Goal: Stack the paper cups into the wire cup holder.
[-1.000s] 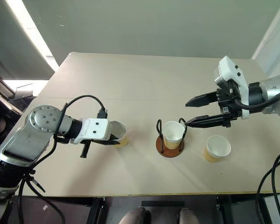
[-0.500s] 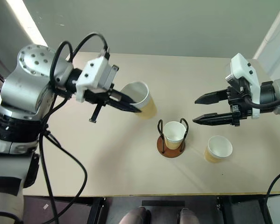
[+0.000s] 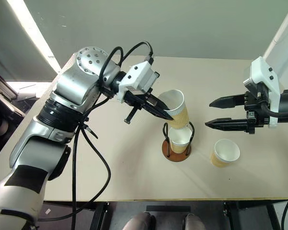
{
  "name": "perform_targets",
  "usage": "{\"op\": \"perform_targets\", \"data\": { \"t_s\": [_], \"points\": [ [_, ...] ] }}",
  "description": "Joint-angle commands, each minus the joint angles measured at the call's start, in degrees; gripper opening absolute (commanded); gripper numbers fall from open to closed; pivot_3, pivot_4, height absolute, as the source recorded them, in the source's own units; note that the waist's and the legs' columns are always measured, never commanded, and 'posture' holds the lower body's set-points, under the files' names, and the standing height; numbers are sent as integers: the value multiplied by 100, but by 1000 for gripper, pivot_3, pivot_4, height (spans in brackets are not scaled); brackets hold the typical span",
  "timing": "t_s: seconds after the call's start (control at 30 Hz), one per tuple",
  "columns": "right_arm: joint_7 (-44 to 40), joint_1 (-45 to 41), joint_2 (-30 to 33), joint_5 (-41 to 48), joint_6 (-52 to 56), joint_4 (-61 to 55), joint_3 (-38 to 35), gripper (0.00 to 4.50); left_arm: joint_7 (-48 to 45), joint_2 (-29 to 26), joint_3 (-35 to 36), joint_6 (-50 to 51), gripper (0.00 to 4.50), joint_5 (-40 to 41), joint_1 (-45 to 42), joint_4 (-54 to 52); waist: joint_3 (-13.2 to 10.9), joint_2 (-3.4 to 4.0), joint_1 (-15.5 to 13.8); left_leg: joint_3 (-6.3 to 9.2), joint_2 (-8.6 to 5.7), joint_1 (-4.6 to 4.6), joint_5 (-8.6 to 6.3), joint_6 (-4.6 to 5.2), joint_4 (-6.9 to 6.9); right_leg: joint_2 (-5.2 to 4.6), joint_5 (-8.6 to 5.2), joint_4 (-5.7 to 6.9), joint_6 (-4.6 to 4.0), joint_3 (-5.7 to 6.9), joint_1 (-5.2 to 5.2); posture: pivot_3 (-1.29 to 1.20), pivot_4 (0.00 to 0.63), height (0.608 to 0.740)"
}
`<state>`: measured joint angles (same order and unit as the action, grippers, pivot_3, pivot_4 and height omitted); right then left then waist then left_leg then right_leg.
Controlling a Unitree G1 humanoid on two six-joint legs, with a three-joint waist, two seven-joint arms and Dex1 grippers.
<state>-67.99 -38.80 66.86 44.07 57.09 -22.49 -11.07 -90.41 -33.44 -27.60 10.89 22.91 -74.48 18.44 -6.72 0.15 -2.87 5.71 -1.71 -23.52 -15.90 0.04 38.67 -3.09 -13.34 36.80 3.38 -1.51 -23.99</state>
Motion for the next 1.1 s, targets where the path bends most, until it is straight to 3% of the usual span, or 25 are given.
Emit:
{"op": "perform_targets", "data": {
  "t_s": [0.03,0.37,0.97,1.1],
  "points": [
    [156,46,158,202,46,-204,-406,3168,-209,158,-127,-530,62,-149,-213,308,-1,2,-3,0,0,0,0,0,3,0,0,0,1,0,0,0,150,740],
    [441,241,256,464,114,-359,-582,3168,-209,664,-366,-827,62,-309,-255,826,-5,8,-44,-1,-2,-29,-11,19,47,1,8,0,20,0,-5,0,150,740],
    [588,268,430,599,51,-314,-537,3168,-209,344,-1065,-1115,62,-207,-359,885,-5,10,-68,-3,-3,-35,-13,23,52,0,7,0,26,0,-8,0,150,740],
    [571,296,438,595,25,-321,-533,3168,-209,530,-931,-1336,934,-553,-340,1093,-5,10,-72,-3,-4,-35,-13,23,54,0,7,1,26,0,-8,0,150,740]
  ]
}}
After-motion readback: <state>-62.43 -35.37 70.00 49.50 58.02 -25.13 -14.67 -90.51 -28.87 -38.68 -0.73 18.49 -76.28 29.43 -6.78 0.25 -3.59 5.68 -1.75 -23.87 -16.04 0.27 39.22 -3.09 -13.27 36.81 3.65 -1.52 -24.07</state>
